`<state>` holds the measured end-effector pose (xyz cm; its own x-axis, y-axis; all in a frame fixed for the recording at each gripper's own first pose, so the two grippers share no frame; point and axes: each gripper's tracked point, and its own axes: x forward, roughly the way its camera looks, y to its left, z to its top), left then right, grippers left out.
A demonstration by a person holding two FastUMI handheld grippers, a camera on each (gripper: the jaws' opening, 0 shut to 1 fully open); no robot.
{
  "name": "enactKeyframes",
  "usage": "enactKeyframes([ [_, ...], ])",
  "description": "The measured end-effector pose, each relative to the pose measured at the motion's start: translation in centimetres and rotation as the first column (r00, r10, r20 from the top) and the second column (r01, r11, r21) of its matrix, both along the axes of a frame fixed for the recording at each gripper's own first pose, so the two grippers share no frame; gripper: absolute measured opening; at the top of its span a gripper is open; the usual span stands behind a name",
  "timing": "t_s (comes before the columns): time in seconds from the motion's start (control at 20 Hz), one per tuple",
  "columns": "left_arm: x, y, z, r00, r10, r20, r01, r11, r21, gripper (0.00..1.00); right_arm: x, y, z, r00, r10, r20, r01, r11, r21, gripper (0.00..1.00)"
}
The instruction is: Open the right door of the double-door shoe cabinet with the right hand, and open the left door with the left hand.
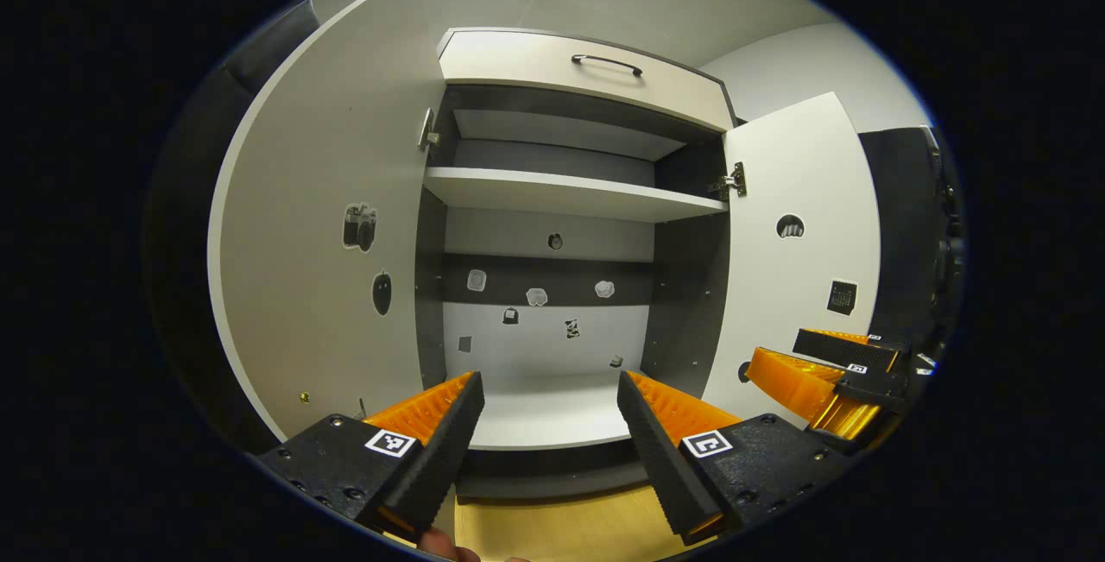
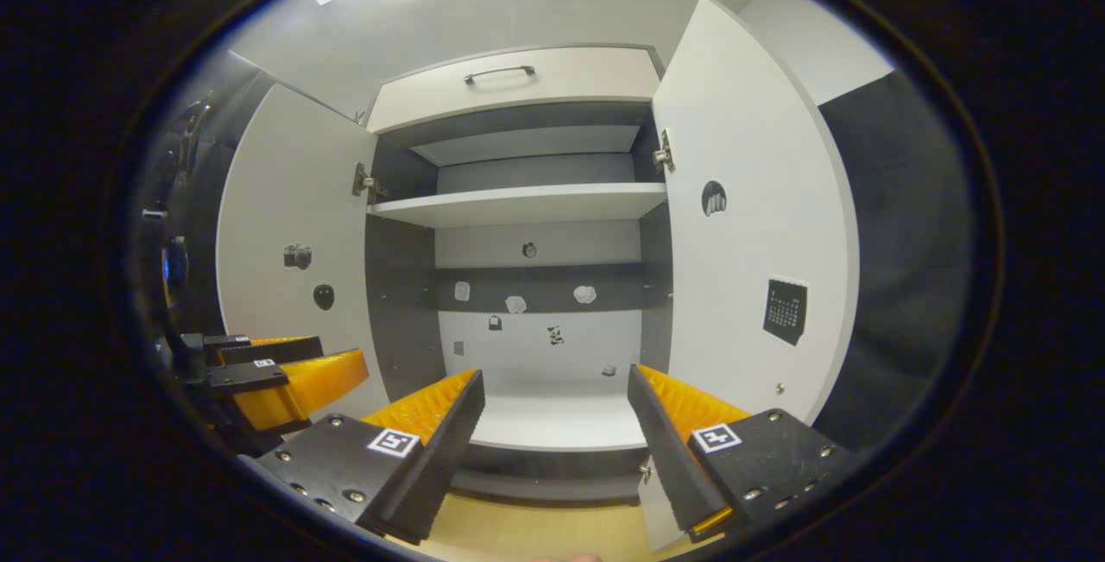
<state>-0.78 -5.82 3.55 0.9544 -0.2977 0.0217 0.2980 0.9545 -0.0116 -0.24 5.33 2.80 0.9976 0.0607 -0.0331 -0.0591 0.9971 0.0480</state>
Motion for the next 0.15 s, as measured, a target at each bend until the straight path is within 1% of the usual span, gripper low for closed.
enactKeyframes([
  [0.15,-0.14,-0.29,-0.48,1.000,-0.021,-0.007,0.021,1.000,0.015,0.96,-0.65,-0.42,0.01,1.000,-0.028,0.008,0.028,1.000,-0.011,0.99],
])
